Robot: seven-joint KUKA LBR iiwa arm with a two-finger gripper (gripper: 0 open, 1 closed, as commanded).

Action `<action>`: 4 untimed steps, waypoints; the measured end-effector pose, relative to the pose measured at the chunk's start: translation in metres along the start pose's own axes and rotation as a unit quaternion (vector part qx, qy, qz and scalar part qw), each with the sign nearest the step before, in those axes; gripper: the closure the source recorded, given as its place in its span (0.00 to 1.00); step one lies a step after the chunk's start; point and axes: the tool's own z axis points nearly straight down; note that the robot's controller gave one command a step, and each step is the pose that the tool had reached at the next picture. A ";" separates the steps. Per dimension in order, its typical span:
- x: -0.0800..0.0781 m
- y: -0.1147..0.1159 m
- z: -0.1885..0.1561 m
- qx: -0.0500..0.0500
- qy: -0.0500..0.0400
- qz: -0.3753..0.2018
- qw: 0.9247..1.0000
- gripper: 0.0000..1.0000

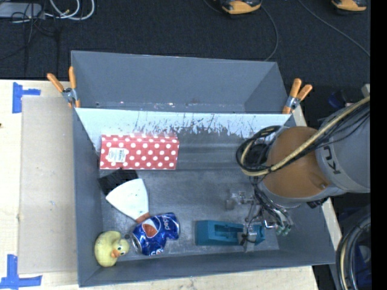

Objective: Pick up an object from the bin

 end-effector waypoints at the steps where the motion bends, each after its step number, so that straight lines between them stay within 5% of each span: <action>1: 0.012 0.030 -0.021 0.000 -0.006 -0.017 1.000 0.00; 2: 0.024 0.050 0.005 0.000 -0.007 0.091 0.996 0.00; 3: 0.022 0.027 0.007 0.000 -0.012 -0.096 0.995 1.00; 4: 0.022 0.028 0.007 0.000 -0.012 -0.096 0.995 1.00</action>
Offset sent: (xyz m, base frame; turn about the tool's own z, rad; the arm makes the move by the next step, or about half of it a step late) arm -0.0297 0.0514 -0.0078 0.1800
